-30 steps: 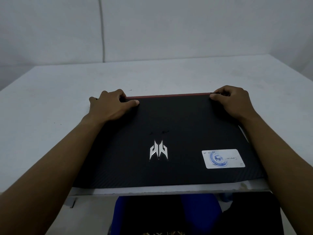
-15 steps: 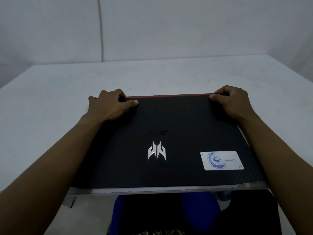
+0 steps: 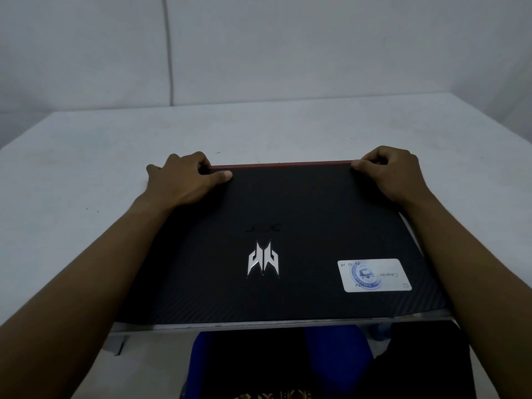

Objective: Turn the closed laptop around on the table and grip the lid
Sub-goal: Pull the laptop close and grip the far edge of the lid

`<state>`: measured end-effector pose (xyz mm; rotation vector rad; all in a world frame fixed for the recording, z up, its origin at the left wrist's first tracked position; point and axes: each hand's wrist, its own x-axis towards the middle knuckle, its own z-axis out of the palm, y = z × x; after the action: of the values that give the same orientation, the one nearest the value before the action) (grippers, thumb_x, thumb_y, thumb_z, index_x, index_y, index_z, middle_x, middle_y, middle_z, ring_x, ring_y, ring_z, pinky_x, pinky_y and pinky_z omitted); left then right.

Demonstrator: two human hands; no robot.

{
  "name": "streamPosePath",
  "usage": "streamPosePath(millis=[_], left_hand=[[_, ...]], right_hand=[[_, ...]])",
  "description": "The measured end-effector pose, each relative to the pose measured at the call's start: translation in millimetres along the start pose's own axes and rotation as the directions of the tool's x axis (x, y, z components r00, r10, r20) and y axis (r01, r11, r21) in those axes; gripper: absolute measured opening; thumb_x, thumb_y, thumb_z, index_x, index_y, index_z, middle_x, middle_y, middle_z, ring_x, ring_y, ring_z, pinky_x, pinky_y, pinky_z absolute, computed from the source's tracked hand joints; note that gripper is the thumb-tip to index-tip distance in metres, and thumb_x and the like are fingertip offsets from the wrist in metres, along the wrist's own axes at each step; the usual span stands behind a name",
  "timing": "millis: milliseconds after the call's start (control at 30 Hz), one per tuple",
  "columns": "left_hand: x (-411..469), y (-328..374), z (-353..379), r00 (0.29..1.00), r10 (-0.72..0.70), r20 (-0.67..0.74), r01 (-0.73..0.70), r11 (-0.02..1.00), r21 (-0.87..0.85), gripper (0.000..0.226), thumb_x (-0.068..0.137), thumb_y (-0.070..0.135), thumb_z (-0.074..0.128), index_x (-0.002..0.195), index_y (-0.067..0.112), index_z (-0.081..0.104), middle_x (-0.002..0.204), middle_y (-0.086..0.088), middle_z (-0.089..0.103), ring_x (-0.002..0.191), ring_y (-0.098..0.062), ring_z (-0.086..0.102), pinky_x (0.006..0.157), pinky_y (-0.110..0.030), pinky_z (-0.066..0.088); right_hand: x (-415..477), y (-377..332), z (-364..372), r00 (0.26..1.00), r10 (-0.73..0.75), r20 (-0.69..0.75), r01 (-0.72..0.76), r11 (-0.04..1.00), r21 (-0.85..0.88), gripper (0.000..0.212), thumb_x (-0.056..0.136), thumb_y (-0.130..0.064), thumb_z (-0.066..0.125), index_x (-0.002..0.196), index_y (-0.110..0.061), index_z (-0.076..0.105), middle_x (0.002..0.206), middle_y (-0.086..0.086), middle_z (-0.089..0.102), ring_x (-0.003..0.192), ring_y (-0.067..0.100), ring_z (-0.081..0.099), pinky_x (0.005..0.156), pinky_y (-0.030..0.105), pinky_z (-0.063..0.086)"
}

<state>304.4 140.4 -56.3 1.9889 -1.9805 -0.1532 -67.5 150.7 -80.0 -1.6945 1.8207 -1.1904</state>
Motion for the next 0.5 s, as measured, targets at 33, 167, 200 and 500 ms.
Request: streamPosePath(millis=[33, 167, 200, 500], left_hand=[[-0.2, -0.8, 0.0, 1.000, 0.000, 0.001, 0.000, 1.000, 0.003, 0.053, 0.078, 0.079, 0.045, 0.098, 0.031, 0.057, 0.103, 0.003, 0.059, 0.097, -0.017, 0.044, 0.098, -0.049, 0.023], [-0.5, -2.6, 0.5, 1.000, -0.004, 0.005, 0.004, 1.000, -0.003, 0.054, 0.077, 0.079, 0.045, 0.098, 0.031, 0.057, 0.105, 0.002, 0.060, 0.099, -0.017, 0.044, 0.098, -0.050, 0.023], [-0.7, -2.3, 0.3, 1.000, -0.003, 0.005, 0.003, 1.000, -0.003, 0.053, 0.077, 0.079, 0.045, 0.097, 0.032, 0.057, 0.105, 0.003, 0.060, 0.099, -0.017, 0.043, 0.098, -0.050, 0.023], [-2.0, 1.0, -0.9, 1.000, -0.015, -0.004, 0.014, 1.000, -0.006, 0.051, 0.079, 0.076, 0.047, 0.097, 0.029, 0.058, 0.101, 0.004, 0.059, 0.099, -0.017, 0.043, 0.098, -0.050, 0.023]], right_hand=[[-0.1, -0.4, 0.0, 1.000, -0.004, 0.002, 0.004, 1.000, -0.001, 0.024, 0.086, -0.036, 0.075, 0.088, -0.013, 0.073, 0.085, -0.008, 0.070, 0.078, 0.004, 0.062, 0.068, 0.023, 0.045], [0.0, -0.6, -0.1, 1.000, 0.003, 0.006, -0.003, 1.000, 0.004, 0.025, 0.085, -0.037, 0.075, 0.089, -0.013, 0.074, 0.086, -0.008, 0.070, 0.080, 0.007, 0.064, 0.070, 0.025, 0.046], [-0.1, -0.6, -0.2, 1.000, 0.004, 0.007, -0.004, 1.000, 0.005, 0.025, 0.085, -0.037, 0.075, 0.089, -0.013, 0.074, 0.086, -0.008, 0.071, 0.080, 0.007, 0.064, 0.070, 0.026, 0.047], [-0.4, -2.4, -0.7, 1.000, 0.016, 0.010, -0.016, 1.000, 0.009, 0.025, 0.085, -0.036, 0.075, 0.091, -0.012, 0.074, 0.087, -0.008, 0.071, 0.078, 0.003, 0.063, 0.066, 0.021, 0.045]])
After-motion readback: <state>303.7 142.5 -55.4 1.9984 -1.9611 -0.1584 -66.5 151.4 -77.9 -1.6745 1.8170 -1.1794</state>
